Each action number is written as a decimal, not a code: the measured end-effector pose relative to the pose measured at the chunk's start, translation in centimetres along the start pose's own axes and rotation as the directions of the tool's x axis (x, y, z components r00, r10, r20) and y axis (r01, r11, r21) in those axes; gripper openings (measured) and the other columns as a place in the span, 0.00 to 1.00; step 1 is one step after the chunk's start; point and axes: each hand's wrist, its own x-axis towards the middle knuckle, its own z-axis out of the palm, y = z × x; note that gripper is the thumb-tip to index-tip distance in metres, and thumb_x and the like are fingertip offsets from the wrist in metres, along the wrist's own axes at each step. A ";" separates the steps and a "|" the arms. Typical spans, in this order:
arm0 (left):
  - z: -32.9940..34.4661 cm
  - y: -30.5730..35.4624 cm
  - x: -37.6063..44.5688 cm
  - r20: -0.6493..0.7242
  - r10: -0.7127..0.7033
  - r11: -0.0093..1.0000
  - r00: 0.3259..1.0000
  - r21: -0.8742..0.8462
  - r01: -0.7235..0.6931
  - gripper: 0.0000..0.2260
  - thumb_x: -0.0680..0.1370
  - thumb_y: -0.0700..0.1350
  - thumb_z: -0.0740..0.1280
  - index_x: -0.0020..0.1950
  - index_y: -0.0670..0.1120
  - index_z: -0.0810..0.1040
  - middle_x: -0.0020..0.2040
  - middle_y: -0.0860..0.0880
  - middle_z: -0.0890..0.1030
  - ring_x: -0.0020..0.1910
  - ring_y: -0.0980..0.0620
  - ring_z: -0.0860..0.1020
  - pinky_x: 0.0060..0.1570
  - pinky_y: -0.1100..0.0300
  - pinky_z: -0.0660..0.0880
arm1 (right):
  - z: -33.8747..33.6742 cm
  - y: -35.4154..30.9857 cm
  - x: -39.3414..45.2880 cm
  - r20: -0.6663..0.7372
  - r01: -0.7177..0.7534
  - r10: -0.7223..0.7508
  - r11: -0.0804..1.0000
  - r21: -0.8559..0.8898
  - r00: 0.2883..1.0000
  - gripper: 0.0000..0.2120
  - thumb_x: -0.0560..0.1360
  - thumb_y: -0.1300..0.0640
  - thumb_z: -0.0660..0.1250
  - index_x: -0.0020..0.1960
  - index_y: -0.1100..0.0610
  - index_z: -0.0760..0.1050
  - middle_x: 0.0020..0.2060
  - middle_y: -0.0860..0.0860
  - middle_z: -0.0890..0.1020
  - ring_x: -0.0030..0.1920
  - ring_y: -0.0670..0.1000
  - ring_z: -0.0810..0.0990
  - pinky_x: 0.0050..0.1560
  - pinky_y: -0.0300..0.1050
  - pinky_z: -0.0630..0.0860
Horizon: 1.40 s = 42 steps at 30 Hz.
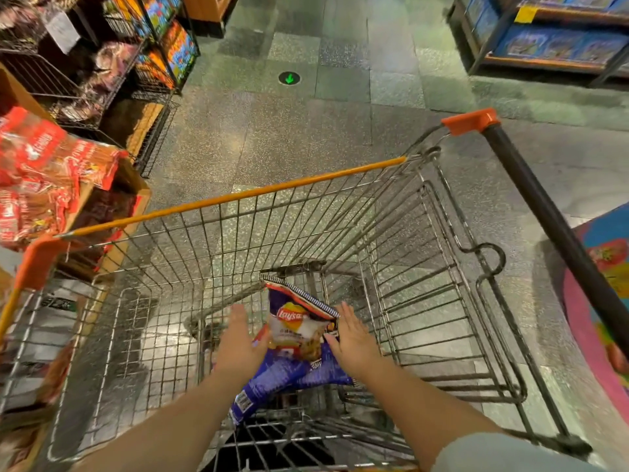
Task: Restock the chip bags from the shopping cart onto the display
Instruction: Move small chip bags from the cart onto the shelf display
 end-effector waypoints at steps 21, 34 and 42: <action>3.1 1.6 12.4 0.405 0.123 0.696 0.906 0.616 -0.370 0.51 0.70 0.62 0.70 0.72 0.61 0.29 0.75 0.38 0.34 0.75 0.38 0.38 0.72 0.42 0.42 | 4.1 0.3 8.7 0.175 -0.199 0.141 0.904 0.377 0.974 0.48 0.74 0.38 0.64 0.74 0.41 0.28 0.77 0.55 0.41 0.77 0.59 0.49 0.74 0.61 0.52; 6.1 -2.2 15.4 0.577 0.085 0.748 0.812 0.502 -0.434 0.57 0.69 0.48 0.75 0.63 0.67 0.23 0.70 0.44 0.67 0.66 0.47 0.71 0.67 0.51 0.66 | 6.4 -0.4 12.5 0.230 -0.197 0.110 0.896 0.398 0.967 0.51 0.71 0.33 0.64 0.74 0.43 0.28 0.75 0.53 0.60 0.74 0.55 0.61 0.74 0.60 0.39; 4.7 -1.1 13.8 0.508 0.175 0.767 0.844 0.467 -0.440 0.47 0.74 0.54 0.69 0.73 0.61 0.31 0.66 0.45 0.73 0.62 0.48 0.74 0.64 0.52 0.69 | 4.4 -2.1 10.1 0.192 -0.202 0.121 0.845 0.494 0.974 0.49 0.73 0.39 0.67 0.76 0.45 0.34 0.69 0.57 0.69 0.66 0.58 0.70 0.67 0.52 0.67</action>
